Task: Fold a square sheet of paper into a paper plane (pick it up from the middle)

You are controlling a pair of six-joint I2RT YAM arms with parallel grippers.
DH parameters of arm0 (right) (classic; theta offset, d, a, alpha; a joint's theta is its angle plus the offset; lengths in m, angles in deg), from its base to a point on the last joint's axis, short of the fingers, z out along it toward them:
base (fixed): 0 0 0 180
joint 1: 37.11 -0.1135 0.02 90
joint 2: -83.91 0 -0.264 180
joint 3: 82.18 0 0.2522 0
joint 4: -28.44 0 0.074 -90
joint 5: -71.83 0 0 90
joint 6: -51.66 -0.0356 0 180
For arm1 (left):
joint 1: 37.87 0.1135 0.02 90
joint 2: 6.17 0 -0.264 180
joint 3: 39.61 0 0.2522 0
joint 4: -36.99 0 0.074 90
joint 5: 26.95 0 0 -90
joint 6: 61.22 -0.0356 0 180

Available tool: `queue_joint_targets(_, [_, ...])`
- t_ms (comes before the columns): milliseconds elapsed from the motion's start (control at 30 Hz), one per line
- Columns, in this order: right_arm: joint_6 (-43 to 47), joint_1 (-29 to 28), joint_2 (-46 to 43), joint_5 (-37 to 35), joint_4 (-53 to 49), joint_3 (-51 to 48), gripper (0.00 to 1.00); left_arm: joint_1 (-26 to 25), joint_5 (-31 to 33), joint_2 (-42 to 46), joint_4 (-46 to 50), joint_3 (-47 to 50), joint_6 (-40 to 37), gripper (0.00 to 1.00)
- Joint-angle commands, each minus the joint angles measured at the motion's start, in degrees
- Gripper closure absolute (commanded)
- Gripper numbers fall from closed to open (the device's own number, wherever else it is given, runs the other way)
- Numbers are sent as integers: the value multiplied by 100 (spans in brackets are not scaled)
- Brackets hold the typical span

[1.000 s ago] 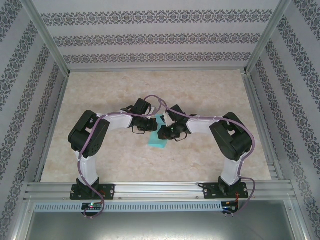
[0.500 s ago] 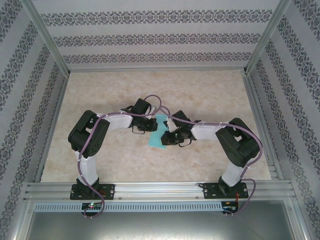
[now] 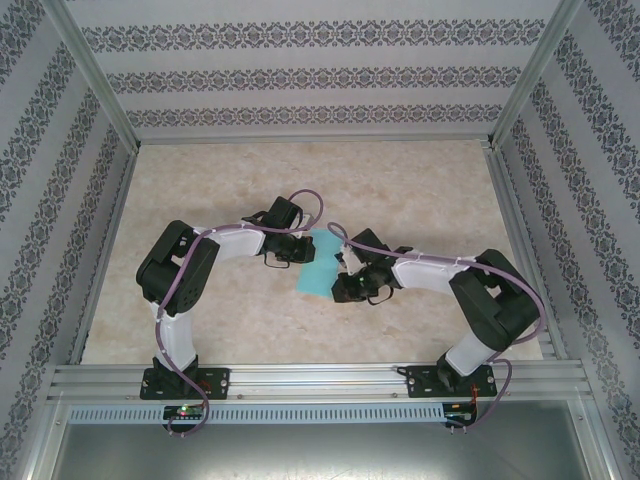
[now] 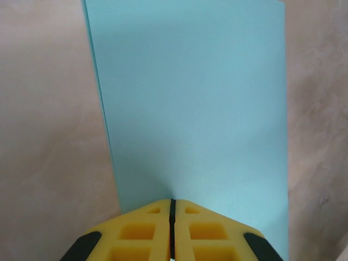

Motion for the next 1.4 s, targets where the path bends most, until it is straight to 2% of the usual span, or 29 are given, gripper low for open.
queue_joint_targets(0, [-271, -54, -273, 58, 126, 93, 87, 95, 758, -569, 1125, 304, -159, 89])
queue_joint_targets(133, [-491, -61, -67, 75, 593, 435, 87, 93, 739, -540, 1124, 328, -167, 89])
queue_joint_targets(300, [-389, -141, 611, 101, 550, 865, 87, 95, 754, -495, 1133, 363, -176, 89])
queue_joint_targets(600, [-214, -219, 906, -109, 314, 616, 87, 104, 750, -468, 1081, 409, -151, 89])
queue_joint_targets(933, [-204, -279, 372, -393, 29, -260, 86, 121, 746, -477, 1089, 409, -183, 89])
queue_joint_targets(1133, [-243, -240, -144, -404, -129, -340, 86, 131, 745, -486, 1107, 387, -189, 89])
queue_joint_targets(1367, [-755, 319, -522, -68, 851, -182, 86, 126, 716, -475, 1126, 380, -195, 89])
